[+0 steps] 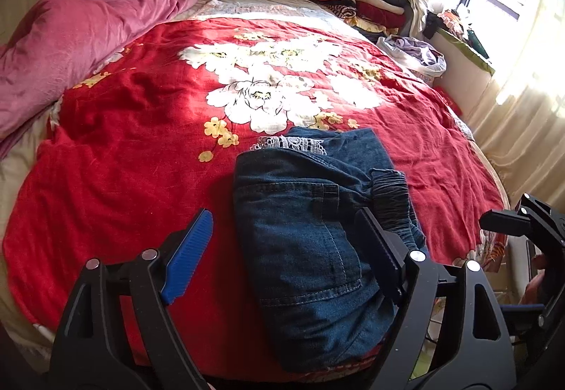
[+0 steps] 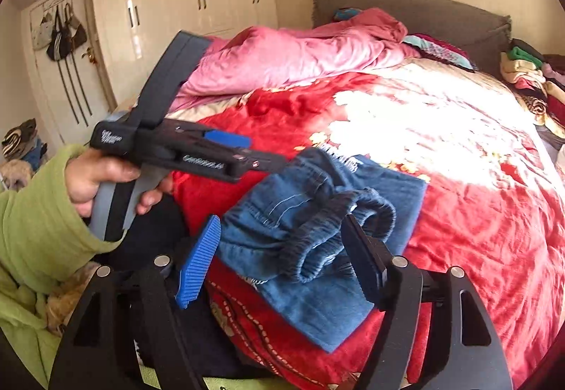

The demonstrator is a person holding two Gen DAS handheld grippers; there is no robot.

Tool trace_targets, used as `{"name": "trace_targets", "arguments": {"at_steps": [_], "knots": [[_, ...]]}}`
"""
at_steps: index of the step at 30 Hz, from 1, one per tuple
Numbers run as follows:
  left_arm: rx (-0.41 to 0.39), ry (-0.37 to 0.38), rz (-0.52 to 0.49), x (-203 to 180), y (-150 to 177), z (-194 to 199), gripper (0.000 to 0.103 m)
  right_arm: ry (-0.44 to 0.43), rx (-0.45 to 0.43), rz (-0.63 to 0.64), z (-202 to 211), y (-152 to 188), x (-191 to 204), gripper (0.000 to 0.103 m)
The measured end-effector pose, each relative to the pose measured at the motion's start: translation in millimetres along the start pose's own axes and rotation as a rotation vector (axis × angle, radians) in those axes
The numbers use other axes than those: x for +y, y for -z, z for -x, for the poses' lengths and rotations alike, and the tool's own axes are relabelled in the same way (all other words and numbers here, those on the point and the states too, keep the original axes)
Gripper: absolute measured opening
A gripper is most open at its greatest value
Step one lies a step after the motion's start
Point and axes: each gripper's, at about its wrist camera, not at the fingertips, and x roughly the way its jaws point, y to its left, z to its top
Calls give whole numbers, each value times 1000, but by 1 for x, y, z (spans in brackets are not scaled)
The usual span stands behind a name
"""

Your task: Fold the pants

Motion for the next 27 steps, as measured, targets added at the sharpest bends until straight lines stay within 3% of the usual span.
{"name": "trace_targets", "arguments": {"at_steps": [17, 27], "knots": [[-48, -11, 1, 1, 9, 25, 87, 136, -44, -81, 11, -4, -25, 72], [30, 6, 84, 19, 26, -10, 90, 213, 90, -232, -28, 15, -62, 72]]}}
